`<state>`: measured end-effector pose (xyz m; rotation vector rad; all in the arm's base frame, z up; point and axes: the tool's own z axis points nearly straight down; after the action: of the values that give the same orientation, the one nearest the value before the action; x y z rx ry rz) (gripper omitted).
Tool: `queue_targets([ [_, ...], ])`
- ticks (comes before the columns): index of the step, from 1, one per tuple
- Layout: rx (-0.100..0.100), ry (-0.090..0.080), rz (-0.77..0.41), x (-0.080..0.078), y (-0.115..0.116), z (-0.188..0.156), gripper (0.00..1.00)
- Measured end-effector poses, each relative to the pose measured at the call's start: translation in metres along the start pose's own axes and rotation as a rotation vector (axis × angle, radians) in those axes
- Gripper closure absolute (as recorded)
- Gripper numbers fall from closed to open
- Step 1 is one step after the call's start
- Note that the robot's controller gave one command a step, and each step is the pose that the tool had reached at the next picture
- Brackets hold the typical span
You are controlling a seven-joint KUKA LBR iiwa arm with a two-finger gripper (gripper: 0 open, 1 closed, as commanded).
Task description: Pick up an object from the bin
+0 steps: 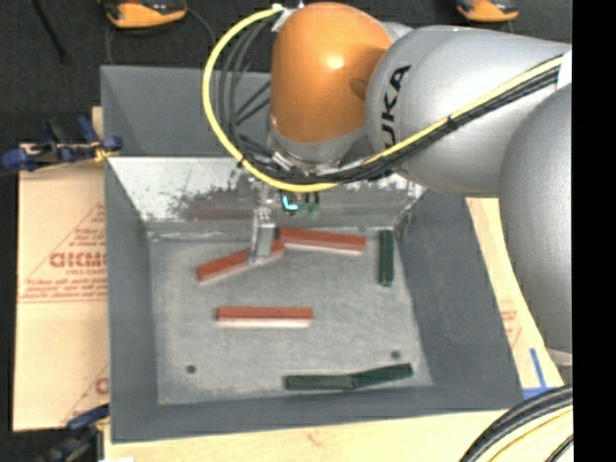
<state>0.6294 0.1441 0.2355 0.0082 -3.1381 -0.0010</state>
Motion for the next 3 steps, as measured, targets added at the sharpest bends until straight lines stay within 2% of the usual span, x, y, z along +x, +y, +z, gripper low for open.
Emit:
queue_targets([
  [1,0.003,0.001,-0.075,0.029,-0.031,0.148,0.0],
  [2,0.001,0.002,-0.11,0.112,-0.061,0.167,0.0],
  [3,-0.001,-0.007,-0.106,0.107,-0.059,0.165,1.0],
])
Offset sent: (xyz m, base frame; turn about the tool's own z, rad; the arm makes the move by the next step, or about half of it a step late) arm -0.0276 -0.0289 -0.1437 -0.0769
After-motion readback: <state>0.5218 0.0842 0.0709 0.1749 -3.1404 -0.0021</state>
